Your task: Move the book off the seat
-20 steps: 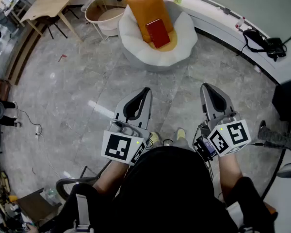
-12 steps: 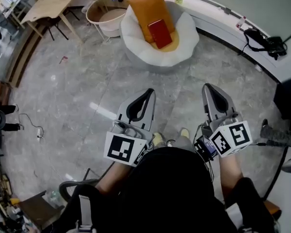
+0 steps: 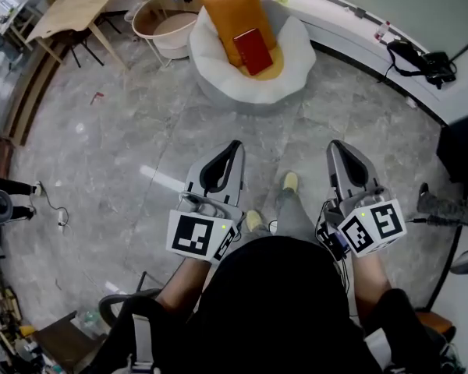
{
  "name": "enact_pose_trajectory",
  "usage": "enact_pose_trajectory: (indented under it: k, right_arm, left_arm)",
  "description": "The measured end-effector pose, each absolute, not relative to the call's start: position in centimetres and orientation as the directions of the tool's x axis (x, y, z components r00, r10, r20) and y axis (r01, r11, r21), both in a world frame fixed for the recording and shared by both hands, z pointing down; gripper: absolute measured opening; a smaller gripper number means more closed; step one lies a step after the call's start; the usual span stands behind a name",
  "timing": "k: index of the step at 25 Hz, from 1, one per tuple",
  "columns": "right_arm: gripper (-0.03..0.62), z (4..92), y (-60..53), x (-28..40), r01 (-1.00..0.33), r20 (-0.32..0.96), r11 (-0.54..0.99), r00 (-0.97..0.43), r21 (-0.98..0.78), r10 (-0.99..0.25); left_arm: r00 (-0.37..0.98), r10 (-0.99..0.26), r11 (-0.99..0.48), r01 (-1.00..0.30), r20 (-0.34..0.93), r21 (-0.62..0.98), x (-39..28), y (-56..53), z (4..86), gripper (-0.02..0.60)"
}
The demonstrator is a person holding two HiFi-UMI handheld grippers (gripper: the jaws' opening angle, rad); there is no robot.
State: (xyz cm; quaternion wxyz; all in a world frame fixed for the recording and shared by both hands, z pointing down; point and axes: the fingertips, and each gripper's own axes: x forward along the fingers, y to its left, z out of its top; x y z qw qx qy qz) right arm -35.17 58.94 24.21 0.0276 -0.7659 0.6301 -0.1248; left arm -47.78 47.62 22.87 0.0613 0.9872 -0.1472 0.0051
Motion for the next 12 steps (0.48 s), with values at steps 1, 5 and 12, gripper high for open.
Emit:
enact_pose_trajectory:
  k: [1, 5, 12]
  right_arm:
    - [0.006, 24.3, 58.9, -35.2, -0.958, 0.159, -0.204, 0.174, -0.2, -0.972]
    - [0.006, 24.6, 58.9, -35.3, -0.962, 0.173, -0.201, 0.169, -0.187, -0.97]
    - [0.006, 25.7, 58.5, -34.4, -0.958, 0.19, -0.2, 0.16, -0.208, -0.969]
  left_arm:
    - [0.957, -0.289, -0.949, -0.29, 0.027, 0.123, -47.7, 47.6, 23.0, 0.003]
    - [0.96, -0.279, -0.95, -0.282, 0.035, 0.138, -47.1, 47.7, 23.7, 0.003]
    - [0.961, -0.273, -0.951, -0.278, 0.055, 0.134, -45.6, 47.6, 24.2, 0.003]
